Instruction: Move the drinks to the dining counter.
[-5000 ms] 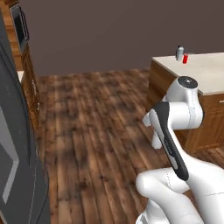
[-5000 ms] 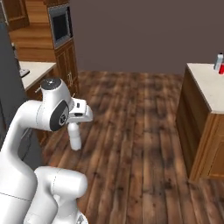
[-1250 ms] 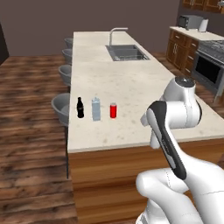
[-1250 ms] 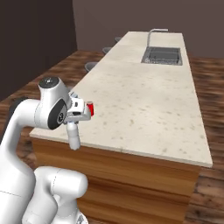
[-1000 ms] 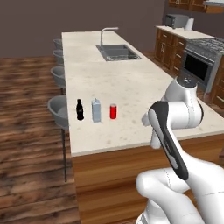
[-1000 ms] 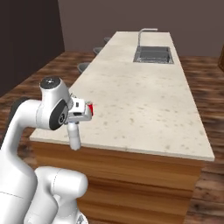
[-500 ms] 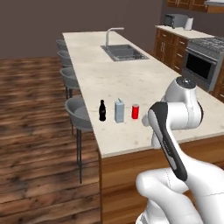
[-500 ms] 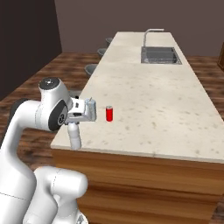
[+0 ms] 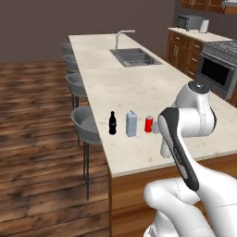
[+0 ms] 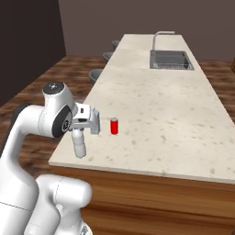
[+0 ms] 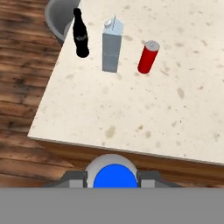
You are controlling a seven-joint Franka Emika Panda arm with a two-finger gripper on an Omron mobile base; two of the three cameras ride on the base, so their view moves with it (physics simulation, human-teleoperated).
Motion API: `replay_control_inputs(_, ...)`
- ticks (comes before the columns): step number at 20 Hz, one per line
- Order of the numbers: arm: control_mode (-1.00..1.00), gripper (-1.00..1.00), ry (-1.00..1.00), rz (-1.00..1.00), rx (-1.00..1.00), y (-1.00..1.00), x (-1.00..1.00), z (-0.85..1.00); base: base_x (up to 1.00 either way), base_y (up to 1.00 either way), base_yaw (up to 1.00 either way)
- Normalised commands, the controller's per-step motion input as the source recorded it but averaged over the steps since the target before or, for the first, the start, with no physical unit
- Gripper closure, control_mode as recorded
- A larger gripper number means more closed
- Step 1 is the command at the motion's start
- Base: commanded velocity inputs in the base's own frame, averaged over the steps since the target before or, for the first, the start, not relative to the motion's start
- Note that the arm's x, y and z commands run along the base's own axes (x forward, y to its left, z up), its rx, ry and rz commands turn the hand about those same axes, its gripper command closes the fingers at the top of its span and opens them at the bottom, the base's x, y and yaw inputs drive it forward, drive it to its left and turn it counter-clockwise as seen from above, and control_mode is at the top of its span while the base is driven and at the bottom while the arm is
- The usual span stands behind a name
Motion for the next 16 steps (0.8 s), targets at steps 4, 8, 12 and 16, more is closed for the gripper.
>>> replay_control_inputs(4,1.0,1.0,0.0,0.0,0.0,0.0,0.0,0.0,0.48,0.07,0.01)
replay_control_inputs(8,1.0,1.0,0.0,0.0,0.0,0.0,0.0,0.0,0.48,0.01,0.0)
replay_control_inputs(12,-1.0,1.0,0.0,0.0,0.0,0.0,0.33,-0.17,0.12,0.0,0.0)
replay_control_inputs(16,-1.0,1.0,-0.01,0.02,0.01,0.0,0.24,-0.47,0.0,0.0,0.0)
